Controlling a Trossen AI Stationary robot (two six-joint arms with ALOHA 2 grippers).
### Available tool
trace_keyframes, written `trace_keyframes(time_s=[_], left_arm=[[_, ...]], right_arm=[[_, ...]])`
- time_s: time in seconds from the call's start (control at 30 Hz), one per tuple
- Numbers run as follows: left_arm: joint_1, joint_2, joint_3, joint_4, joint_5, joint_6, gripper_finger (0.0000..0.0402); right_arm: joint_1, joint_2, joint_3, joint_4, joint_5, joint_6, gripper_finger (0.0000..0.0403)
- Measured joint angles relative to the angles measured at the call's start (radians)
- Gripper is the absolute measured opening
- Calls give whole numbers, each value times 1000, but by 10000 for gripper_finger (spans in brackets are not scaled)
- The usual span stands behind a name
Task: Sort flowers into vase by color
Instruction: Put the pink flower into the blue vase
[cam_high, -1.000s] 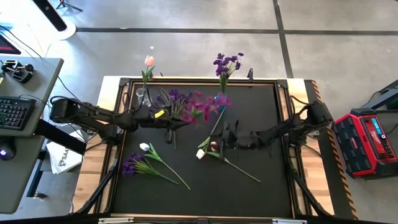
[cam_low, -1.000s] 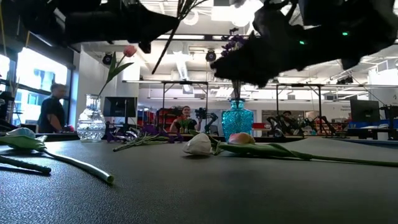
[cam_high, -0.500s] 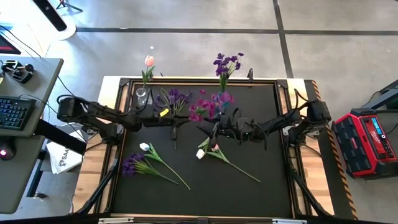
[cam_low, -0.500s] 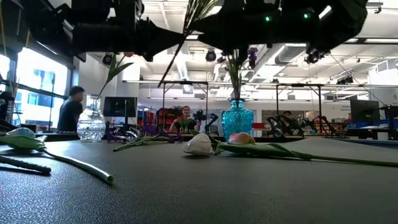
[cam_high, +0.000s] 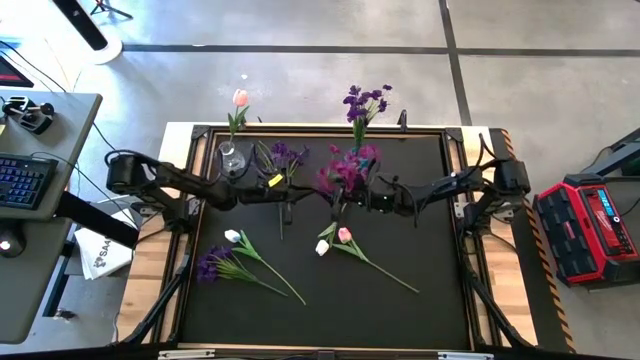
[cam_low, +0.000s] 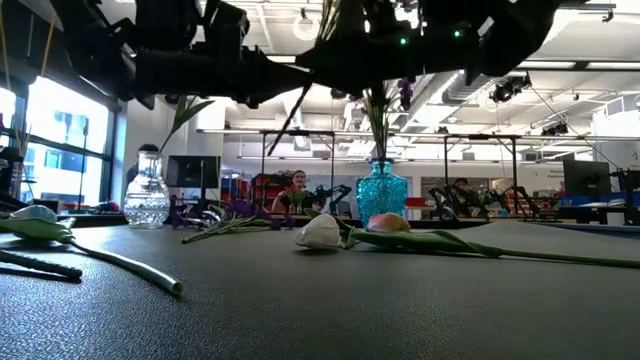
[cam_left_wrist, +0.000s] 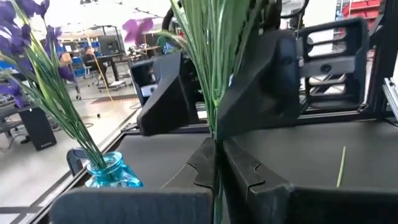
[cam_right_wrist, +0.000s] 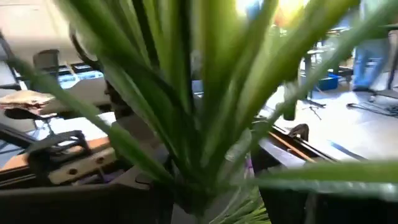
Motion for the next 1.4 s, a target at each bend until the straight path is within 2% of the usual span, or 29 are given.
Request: trace_keyframes(time_s=[0.13,0.23,0.33,0.37,0.47,0.63,0.7,0.8,1.07,1.4], left_arm=[[0,11,3,-4,1,-7,4],[0,8,3,-8,1,-22,19],[0,6,3,-17,1,-7,51],[0,6,3,-29,0,-1,64],[6,6,3,-71,-36,21,107],[9,3,3,-113,-206,30,162],[9,3,3,-114,-250,31,172],[8,3,3,-114,-251,51,178],[5,3,3,-113,-248,55,177],[1,3,3,-114,-247,49,177]], right_arm=[[0,-4,1,-2,-47,5,140],[1,-25,1,-48,-54,12,84],[1,-82,1,-138,-43,4,21],[1,-110,1,-178,-29,-6,11],[-4,-218,1,-335,30,2,17],[-85,-419,1,-663,81,39,4],[-137,-475,1,-736,111,51,5],[-227,-519,1,-765,109,52,4],[-427,-469,1,-794,-32,69,1],[-444,-382,1,-772,-132,28,1]])
